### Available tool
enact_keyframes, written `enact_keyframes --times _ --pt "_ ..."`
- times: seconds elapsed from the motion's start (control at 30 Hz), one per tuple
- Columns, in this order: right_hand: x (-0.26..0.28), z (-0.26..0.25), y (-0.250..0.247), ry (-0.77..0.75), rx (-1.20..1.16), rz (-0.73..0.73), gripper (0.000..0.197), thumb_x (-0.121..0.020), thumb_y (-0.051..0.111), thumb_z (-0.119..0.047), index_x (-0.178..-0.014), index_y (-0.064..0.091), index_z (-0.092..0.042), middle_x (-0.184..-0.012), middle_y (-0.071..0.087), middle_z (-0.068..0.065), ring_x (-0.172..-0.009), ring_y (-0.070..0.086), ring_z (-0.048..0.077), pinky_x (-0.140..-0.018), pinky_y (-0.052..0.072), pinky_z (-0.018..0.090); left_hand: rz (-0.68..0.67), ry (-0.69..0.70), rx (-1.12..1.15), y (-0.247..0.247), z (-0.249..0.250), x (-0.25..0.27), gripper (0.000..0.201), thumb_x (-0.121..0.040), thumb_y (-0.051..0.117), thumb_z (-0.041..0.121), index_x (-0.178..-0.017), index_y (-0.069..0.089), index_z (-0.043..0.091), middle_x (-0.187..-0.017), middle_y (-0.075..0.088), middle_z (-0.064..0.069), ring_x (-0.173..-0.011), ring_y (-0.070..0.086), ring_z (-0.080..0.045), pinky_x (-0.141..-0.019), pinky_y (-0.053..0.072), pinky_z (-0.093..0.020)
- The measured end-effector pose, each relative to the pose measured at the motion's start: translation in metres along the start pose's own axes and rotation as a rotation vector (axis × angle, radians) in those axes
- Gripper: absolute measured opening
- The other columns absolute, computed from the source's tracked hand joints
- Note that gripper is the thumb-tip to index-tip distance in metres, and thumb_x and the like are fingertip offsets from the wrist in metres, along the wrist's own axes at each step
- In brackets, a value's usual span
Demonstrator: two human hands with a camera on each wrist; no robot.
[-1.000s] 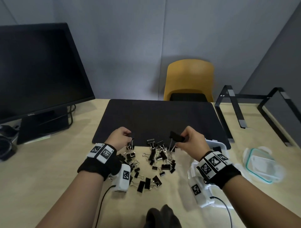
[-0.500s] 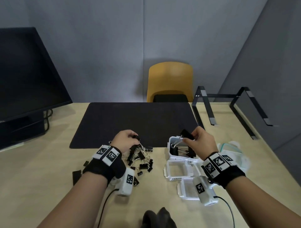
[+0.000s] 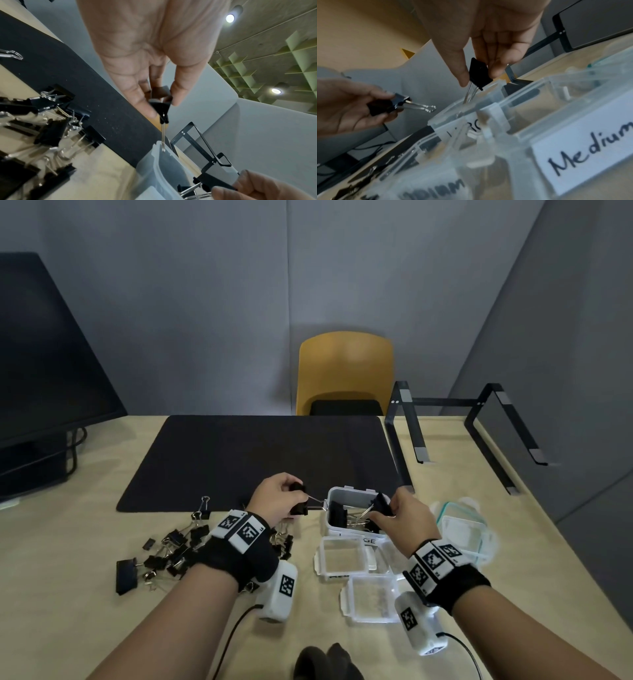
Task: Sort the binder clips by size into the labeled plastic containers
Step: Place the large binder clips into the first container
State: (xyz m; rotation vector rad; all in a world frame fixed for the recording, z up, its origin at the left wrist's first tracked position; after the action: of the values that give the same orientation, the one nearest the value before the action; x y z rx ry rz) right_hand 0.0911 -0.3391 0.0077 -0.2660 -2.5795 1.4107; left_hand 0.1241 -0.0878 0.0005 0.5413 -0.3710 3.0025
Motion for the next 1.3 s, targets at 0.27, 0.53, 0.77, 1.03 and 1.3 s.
enact_keyframes --times 0.27,0.53,0.77,1.03,1.3 --pt "0.002 0.011 0.019 -0.058 0.153 -0.135 0.031 -0.079 0.061 -0.054 -0.081 0.049 -0.026 -0.078 0.059 -0.006 -0.078 0.059 0.016 -0.062 0.043 0.027 0.021 0.036 0.037 0.021 0.001 -0.005 0.021 -0.084 0.067 0.006 -0.093 0.055 0.02 -0.1 0.066 -0.007 -0.094 0.066 -0.025 -0.077 0.058 -0.045" --pt "-0.011 0.006 0.011 -0.17 -0.006 -0.15 0.034 -0.085 0.065 -0.034 -0.114 0.054 -0.023 -0.116 0.047 -0.002 -0.085 0.054 0.014 -0.08 0.043 0.023 0.016 0.027 0.012 0.025 0.003 -0.01 0.025 -0.084 0.067 0.004 -0.102 0.051 0.013 -0.105 0.065 -0.01 -0.09 0.065 -0.022 -0.066 0.059 -0.035" --pt "-0.015 0.016 0.028 -0.108 -0.013 -0.25 0.05 -0.085 0.065 -0.028 -0.132 0.048 -0.024 -0.126 0.045 0.004 -0.092 0.052 0.016 -0.089 0.04 0.022 -0.077 0.002 -0.029 0.039 0.006 -0.021 0.027 -0.082 0.064 -0.001 -0.102 0.053 0.013 -0.105 0.064 -0.009 -0.09 0.066 -0.026 -0.07 0.059 -0.037" --pt "-0.018 0.017 0.03 -0.118 -0.018 -0.263 0.053 -0.082 0.069 -0.028 -0.13 0.048 -0.023 -0.123 0.046 0.003 -0.088 0.053 0.014 -0.092 0.045 0.027 -0.078 0.074 -0.091 0.058 0.009 -0.026 0.026 -0.083 0.068 0.004 -0.098 0.051 0.016 -0.101 0.062 -0.011 -0.091 0.065 -0.024 -0.073 0.059 -0.037" --pt "-0.019 0.018 0.03 -0.124 -0.028 -0.29 0.058 -0.079 0.071 -0.025 -0.132 0.047 -0.023 -0.123 0.045 0.001 -0.091 0.054 0.013 -0.094 0.047 0.029 -0.026 0.223 -0.45 0.066 0.016 -0.026 0.023 -0.083 0.068 0.024 -0.103 0.057 0.022 -0.093 0.063 0.007 -0.09 0.062 -0.011 -0.084 0.05 -0.028"
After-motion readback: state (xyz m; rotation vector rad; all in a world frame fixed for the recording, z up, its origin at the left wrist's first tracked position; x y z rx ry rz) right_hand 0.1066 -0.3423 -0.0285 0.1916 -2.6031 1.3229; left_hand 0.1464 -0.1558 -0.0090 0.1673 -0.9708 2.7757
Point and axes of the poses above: each hand's wrist, its own x-axis away from the middle knuckle, its own y-axis out of the palm, z = x × y, the point moved 10 cm from there along -x, towards the middle knuckle
